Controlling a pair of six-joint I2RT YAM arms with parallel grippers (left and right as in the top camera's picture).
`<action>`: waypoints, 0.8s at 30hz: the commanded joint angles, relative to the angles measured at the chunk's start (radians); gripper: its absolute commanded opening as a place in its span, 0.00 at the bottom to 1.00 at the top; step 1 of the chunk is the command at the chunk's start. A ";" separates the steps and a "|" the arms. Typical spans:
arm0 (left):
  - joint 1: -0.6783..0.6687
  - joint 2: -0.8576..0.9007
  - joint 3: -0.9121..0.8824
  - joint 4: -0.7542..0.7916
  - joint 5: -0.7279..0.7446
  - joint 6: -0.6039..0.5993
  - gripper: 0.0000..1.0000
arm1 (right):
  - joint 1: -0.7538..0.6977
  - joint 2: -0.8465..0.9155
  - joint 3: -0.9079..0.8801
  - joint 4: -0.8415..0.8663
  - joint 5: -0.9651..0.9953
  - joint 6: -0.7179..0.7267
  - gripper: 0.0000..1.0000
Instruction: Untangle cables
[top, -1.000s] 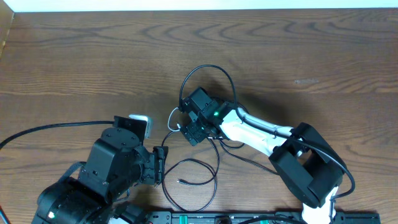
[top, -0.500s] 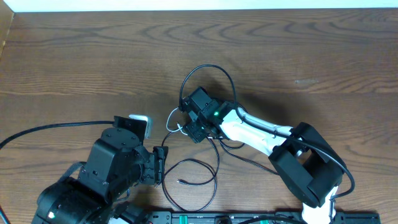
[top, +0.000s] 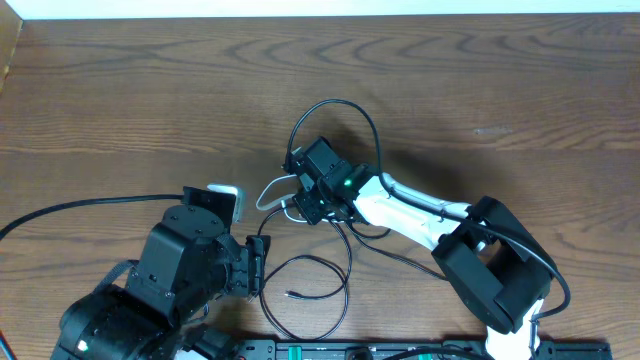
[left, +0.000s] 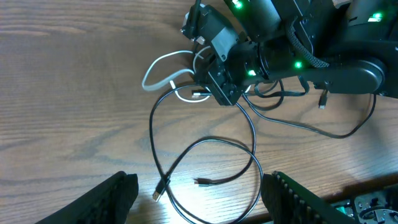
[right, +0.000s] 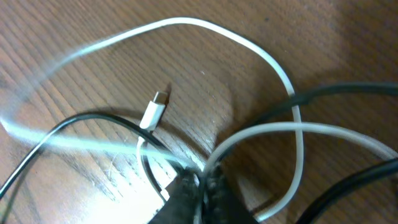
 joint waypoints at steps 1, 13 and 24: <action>0.004 0.000 -0.002 -0.001 -0.010 -0.001 0.70 | -0.004 0.004 -0.002 -0.007 -0.027 0.014 0.01; 0.004 0.001 -0.002 -0.004 -0.010 0.002 0.70 | -0.031 -0.132 0.028 -0.057 -0.080 0.017 0.01; 0.004 0.001 -0.002 -0.004 -0.010 0.002 0.70 | -0.084 -0.403 0.030 -0.128 -0.026 0.005 0.01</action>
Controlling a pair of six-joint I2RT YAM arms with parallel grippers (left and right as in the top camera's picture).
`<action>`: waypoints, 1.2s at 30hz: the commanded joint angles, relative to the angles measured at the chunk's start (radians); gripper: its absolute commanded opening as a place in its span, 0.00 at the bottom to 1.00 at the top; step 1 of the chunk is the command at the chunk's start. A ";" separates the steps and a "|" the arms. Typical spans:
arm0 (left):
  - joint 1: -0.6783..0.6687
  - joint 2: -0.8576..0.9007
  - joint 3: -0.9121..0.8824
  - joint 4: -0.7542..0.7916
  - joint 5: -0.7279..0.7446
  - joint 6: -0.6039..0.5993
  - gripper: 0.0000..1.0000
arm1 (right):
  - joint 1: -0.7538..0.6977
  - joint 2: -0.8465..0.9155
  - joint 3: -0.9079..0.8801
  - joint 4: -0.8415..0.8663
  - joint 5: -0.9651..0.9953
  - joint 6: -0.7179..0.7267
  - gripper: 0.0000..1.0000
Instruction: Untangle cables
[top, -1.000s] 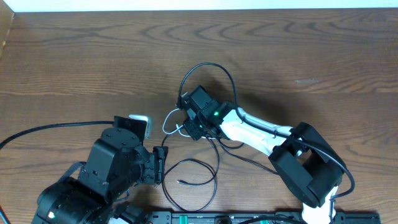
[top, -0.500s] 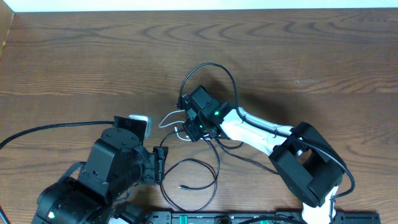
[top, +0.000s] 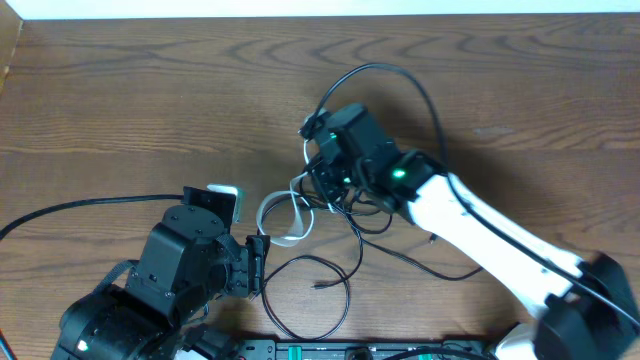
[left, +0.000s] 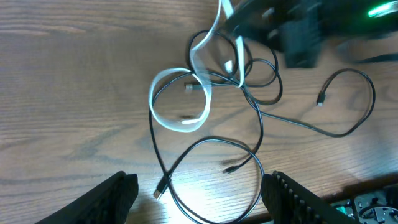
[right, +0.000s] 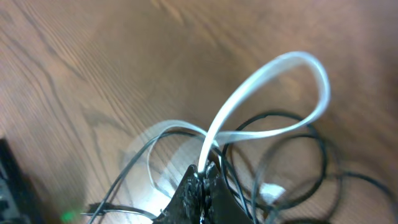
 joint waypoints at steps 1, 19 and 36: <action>0.004 0.001 -0.002 -0.003 -0.009 0.002 0.70 | -0.009 -0.073 0.017 -0.029 0.045 -0.004 0.01; 0.004 0.001 -0.002 -0.003 -0.009 0.002 0.70 | -0.084 -0.558 0.017 -0.046 0.239 -0.026 0.01; 0.004 0.001 -0.002 -0.002 -0.009 0.002 0.70 | -0.088 -0.607 0.017 -0.215 0.611 0.109 0.01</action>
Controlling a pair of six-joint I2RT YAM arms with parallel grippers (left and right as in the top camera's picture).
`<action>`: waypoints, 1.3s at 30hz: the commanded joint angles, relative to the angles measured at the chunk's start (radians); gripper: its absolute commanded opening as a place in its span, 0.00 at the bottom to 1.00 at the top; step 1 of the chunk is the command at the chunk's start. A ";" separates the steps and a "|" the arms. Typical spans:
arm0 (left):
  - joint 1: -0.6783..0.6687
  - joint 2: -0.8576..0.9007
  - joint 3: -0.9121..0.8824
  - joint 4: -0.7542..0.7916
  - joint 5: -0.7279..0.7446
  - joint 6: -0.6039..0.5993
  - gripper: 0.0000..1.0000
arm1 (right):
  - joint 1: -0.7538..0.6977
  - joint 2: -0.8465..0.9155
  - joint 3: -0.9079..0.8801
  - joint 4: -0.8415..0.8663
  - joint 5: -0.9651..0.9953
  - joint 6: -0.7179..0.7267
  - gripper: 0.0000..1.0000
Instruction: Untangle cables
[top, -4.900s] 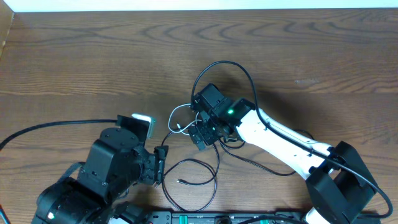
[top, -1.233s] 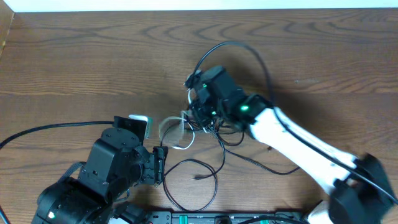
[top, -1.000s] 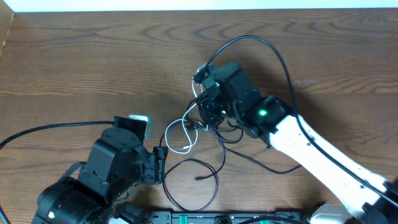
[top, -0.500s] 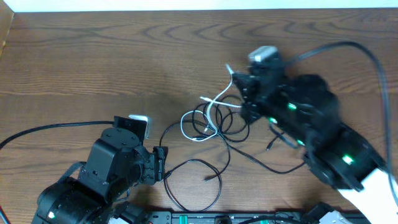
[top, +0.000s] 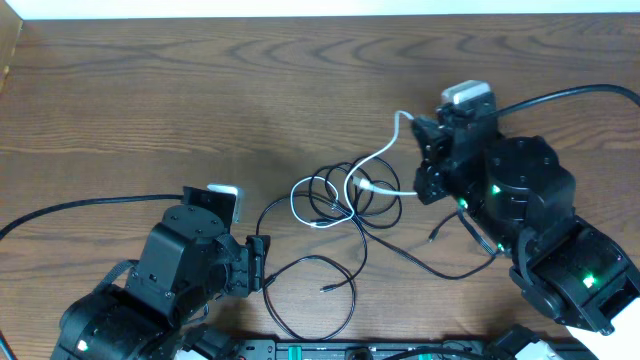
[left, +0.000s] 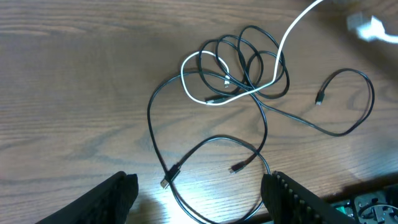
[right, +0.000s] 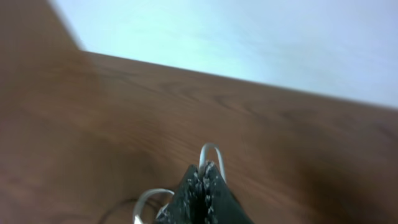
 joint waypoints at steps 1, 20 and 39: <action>0.004 0.001 -0.002 -0.002 -0.010 0.002 0.70 | -0.006 0.003 0.015 -0.074 0.214 0.103 0.01; 0.004 0.001 -0.010 0.028 -0.010 -0.002 0.70 | -0.077 0.006 0.015 -0.170 0.502 0.262 0.01; 0.004 0.002 -0.032 0.029 -0.009 -0.002 0.70 | -0.100 -0.103 0.014 -0.015 0.320 0.204 0.63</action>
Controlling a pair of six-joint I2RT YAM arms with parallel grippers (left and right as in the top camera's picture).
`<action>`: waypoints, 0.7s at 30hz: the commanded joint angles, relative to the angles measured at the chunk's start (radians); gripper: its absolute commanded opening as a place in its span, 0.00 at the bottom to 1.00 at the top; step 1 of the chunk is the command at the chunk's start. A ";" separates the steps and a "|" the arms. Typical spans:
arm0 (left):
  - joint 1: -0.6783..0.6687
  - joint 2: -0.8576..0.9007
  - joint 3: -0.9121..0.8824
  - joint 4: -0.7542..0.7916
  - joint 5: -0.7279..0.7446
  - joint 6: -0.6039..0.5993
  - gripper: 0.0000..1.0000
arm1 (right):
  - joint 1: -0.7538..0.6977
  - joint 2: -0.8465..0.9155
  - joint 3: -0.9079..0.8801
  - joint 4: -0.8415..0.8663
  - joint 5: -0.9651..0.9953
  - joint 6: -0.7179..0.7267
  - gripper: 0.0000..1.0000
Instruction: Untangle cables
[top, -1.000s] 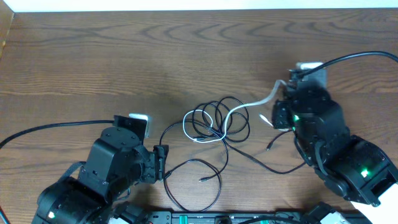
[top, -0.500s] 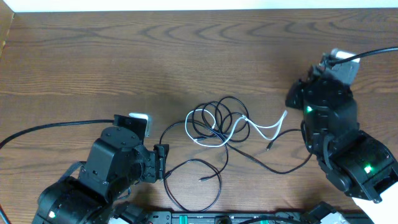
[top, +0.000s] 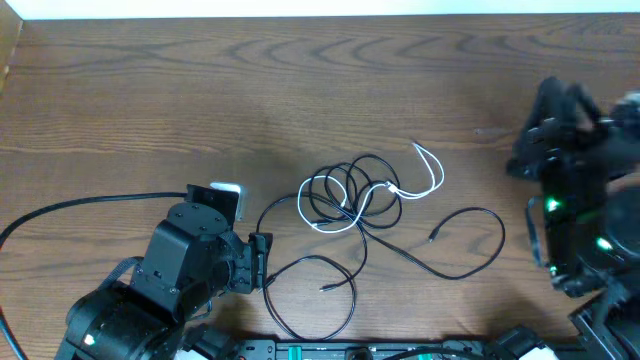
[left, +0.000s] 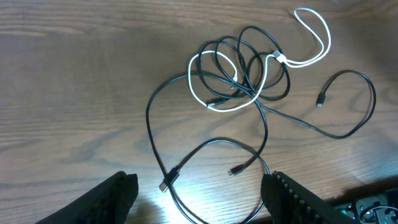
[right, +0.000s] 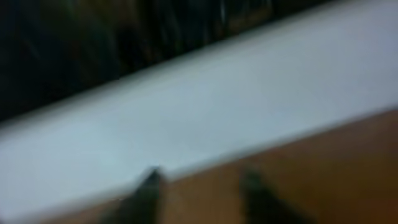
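A white cable (top: 428, 168) lies on the table, one loop thrown out to the right and the rest (left: 211, 87) still threaded through the coils of a black cable (top: 352, 192). A second black strand (top: 470, 240) curves off to the right, and another loop (left: 217, 162) lies nearer my left arm. My left gripper (left: 199, 202) stands open low over the near table edge, short of the cables. My right gripper (right: 202, 193) is open with nothing in it, well right of the cables, its view blurred and turned to the wall.
The brown wooden table (top: 150, 90) stretches to a white wall at the back. My right arm (top: 570, 190) stands at the right edge. A thick black lead (top: 70, 205) runs to the left arm. An equipment rail (top: 330, 350) runs along the front edge.
My right gripper has let go of the white cable and now stands open at the right edge. The white cable's pulled-out loop now lies flat on the table.
My right gripper was shut on the white cable inside the tangle at the table's middle. It then held the cable raised above the coils, later farther right with the cable drawn out. Now the cable lies released, partly clear of the black coils. My left arm stayed put.
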 joint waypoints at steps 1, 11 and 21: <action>0.004 0.000 -0.008 0.001 -0.009 -0.002 0.70 | -0.002 0.079 -0.008 -0.190 -0.126 0.036 0.67; 0.004 0.000 -0.008 0.000 -0.008 -0.002 0.70 | -0.002 0.445 -0.009 -0.380 -0.512 0.100 0.99; 0.004 0.000 -0.008 0.000 -0.002 -0.002 0.70 | -0.002 0.747 -0.009 -0.390 -0.613 0.882 0.99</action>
